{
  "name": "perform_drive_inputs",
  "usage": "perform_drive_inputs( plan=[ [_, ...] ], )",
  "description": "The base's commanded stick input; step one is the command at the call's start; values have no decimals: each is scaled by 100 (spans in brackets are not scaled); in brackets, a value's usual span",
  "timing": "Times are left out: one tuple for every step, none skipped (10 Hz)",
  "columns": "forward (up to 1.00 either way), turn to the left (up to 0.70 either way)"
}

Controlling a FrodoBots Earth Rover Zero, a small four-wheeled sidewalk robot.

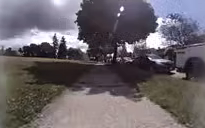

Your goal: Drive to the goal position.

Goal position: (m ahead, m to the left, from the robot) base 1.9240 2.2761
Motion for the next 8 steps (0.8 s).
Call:
perform_drive_inputs(
  plan=[
    [70,28],
    [70,26],
    [70,10],
    [70,0],
    [70,0],
    [70,0],
    [70,0],
    [70,0]
  ],
)
